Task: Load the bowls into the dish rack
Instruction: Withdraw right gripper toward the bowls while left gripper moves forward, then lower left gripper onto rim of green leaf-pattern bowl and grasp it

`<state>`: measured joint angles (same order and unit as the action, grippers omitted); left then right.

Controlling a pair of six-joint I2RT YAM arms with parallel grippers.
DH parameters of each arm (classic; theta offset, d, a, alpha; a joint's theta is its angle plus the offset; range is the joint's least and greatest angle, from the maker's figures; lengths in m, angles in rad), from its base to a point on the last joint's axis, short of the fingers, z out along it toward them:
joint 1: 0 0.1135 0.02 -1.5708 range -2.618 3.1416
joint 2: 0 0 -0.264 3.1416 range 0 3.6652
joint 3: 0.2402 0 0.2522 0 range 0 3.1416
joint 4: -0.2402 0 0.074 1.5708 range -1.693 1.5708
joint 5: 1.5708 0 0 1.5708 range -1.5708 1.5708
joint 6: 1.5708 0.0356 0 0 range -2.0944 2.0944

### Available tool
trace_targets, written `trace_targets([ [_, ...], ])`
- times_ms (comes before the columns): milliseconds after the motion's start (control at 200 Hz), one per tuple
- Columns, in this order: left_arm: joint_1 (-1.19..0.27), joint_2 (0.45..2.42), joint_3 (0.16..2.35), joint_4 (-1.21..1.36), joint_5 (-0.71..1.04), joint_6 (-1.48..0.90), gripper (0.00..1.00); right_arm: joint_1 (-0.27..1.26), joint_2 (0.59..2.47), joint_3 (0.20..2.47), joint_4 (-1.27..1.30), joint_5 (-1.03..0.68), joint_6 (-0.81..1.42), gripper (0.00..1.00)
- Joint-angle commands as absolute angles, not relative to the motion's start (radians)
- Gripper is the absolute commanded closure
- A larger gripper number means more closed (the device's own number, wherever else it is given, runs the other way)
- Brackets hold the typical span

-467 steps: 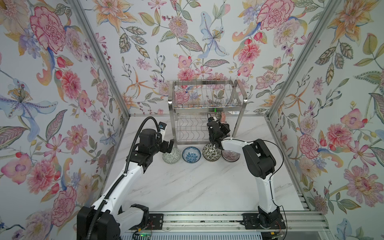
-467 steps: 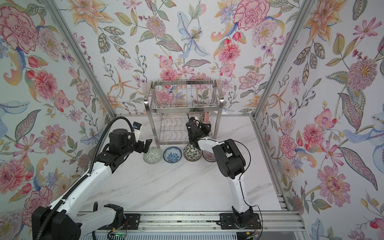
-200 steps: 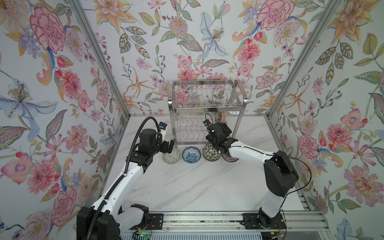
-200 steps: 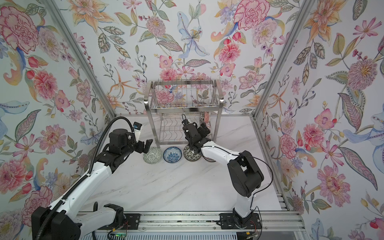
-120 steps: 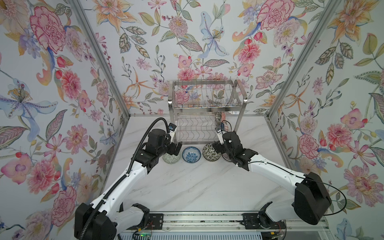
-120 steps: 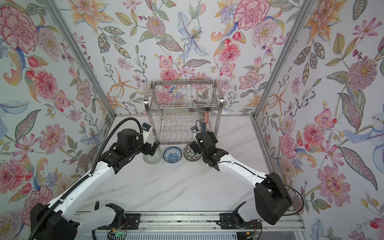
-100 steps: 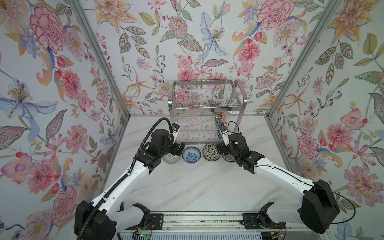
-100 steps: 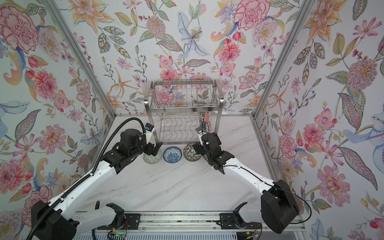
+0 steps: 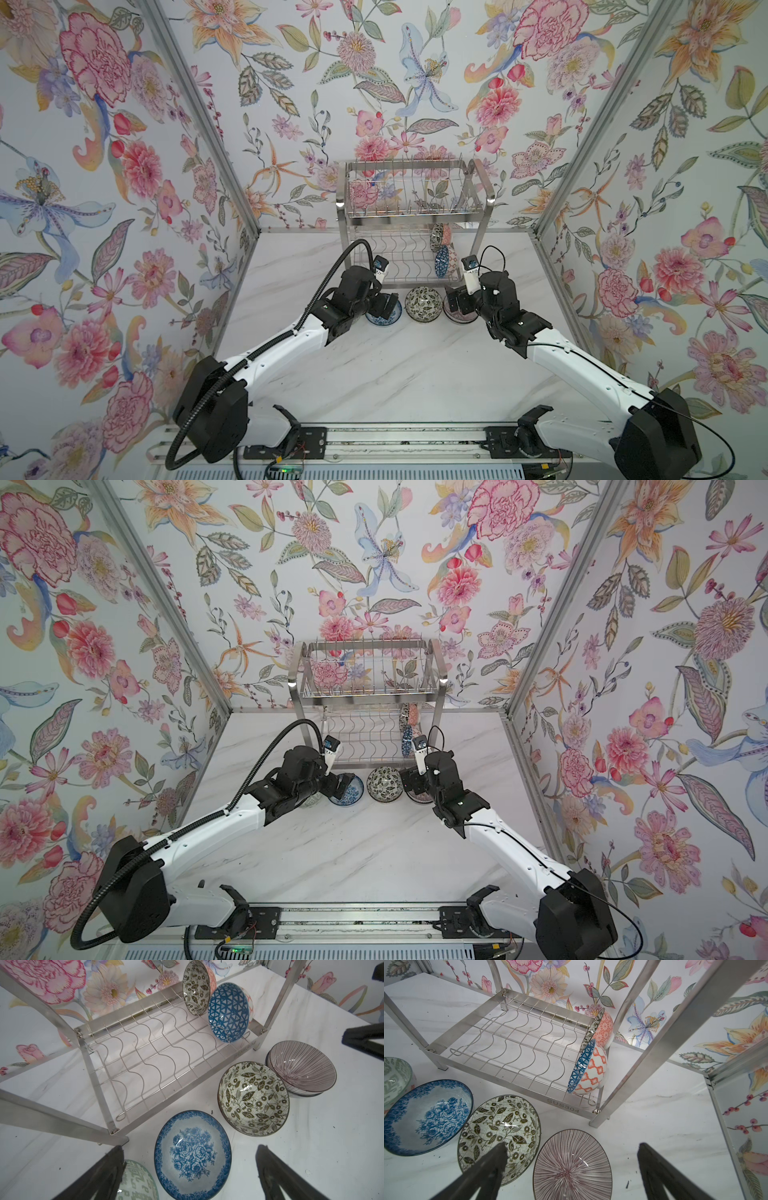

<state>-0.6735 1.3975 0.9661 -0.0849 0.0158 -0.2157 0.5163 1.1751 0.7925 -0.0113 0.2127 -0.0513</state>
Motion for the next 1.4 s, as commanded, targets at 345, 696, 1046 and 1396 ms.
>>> trace_targets([
  [345, -0.706, 1.652, 1.003, 0.111, 0.096, -0.311, 0.01, 0.466, 1.125, 0.773, -0.064, 0.174, 0.017, 0.01],
  [696, -0.708, 1.78, 1.07, 0.153, 0.139, -0.336, 0.2, 0.457, 1.131, 0.781, -0.074, 0.166, 0.02, 0.01],
  [1046, -0.708, 1.853, 1.131, 0.132, 0.14, -0.333, 0.47, 0.449, 1.131, 0.774, -0.074, 0.161, 0.022, 0.01],
  [1396, -0.707, 1.917, 1.184, 0.128, 0.149, -0.336, 0.72, 0.445, 1.122, 0.764, -0.072, 0.164, 0.024, 0.01],
])
